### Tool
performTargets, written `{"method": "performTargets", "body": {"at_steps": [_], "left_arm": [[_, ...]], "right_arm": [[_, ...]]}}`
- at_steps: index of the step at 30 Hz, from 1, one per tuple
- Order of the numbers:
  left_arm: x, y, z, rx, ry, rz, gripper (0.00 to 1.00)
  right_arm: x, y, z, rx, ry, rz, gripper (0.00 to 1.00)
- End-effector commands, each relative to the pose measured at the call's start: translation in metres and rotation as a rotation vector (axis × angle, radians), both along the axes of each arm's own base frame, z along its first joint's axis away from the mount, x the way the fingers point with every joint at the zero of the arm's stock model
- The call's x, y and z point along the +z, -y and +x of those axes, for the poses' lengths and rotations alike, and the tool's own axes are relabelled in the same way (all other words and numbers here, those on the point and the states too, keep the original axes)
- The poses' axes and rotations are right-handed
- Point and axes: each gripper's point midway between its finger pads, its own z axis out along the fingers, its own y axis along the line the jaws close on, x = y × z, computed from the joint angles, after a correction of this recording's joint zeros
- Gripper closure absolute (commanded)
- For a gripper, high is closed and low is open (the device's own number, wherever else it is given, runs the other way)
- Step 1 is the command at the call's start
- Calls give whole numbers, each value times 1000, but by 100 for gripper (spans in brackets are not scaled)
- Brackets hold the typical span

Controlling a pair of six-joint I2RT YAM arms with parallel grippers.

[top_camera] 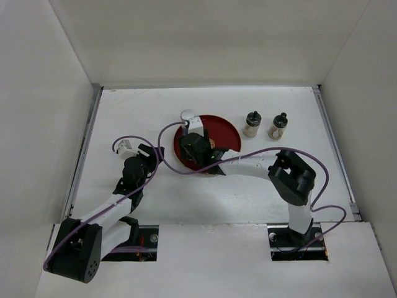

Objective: Organize the condiment bottles

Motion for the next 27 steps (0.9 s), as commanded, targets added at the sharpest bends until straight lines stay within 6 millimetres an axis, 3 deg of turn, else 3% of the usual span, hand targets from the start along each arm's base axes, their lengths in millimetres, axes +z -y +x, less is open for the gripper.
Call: {"method": "performTargets", "body": {"at_steps": [1, 4, 7, 9, 12, 16, 19, 22, 27], "left_arm": [[12, 2, 3, -10, 47, -36, 40], [11, 2, 2, -8, 44, -35, 40], [12, 3, 3, -13, 46, -34, 40], [12, 2, 2, -9, 49, -32, 40], [16, 3, 1, -14, 60, -40, 40], [16, 4, 0, -15, 62, -37, 40], [17, 6, 0, -20, 65, -30, 40], [14, 6, 0, -18, 59, -26, 40], [15, 8, -1, -22, 62, -36, 40]], "right_arm": [[52, -22, 17, -17, 107, 124, 21], [52, -19, 12, -17, 104, 124, 10], [68, -4, 3, -19, 119, 142, 1], [85, 14, -9, -23, 137, 171, 0], [106, 66, -13, -81, 175, 215, 0], [103, 156, 9, -243, 191, 212, 0], [89, 204, 30, -346, 171, 173, 0], [73, 232, 54, -426, 145, 135, 0], [52, 237, 88, -418, 99, 117, 0]]}}
